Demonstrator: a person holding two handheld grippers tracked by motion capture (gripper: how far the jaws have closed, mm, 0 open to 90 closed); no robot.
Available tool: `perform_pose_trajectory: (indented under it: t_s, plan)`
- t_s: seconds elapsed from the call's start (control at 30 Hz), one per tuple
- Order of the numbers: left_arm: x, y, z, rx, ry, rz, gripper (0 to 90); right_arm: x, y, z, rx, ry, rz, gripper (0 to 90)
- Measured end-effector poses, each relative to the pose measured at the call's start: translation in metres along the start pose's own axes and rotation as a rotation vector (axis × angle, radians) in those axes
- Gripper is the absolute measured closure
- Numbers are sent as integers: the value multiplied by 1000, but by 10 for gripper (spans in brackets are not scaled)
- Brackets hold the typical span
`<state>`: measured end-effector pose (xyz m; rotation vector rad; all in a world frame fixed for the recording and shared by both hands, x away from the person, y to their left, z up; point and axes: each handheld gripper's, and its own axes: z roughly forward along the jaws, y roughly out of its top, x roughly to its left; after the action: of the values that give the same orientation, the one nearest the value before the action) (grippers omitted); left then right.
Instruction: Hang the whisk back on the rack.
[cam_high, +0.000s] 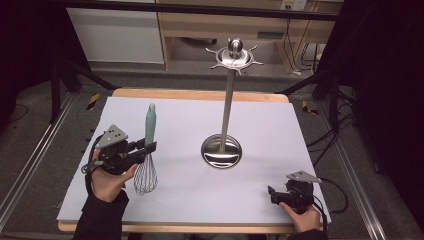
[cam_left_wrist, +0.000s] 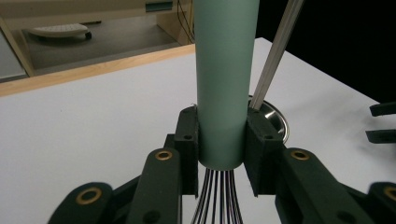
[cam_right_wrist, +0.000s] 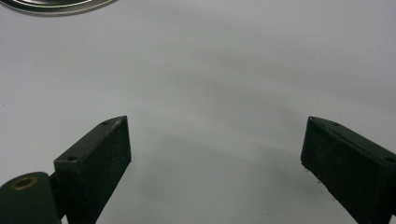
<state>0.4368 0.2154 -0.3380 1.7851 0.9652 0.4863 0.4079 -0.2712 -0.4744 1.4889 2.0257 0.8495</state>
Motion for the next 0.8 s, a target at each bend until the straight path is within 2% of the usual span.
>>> perform_pose_trajectory:
  t_s: [0.1, 0.4, 0.8]
  plan:
    - [-3, 4, 0, -15, -3, 7, 688, 0, 0, 0, 1, -1, 0, 88]
    - [-7, 9, 5, -22, -10, 23, 688, 0, 1, 0, -10, -12, 7, 88]
    - [-17, 23, 17, -35, -46, 36, 688, 1, 3, 1, -16, -19, 10, 88]
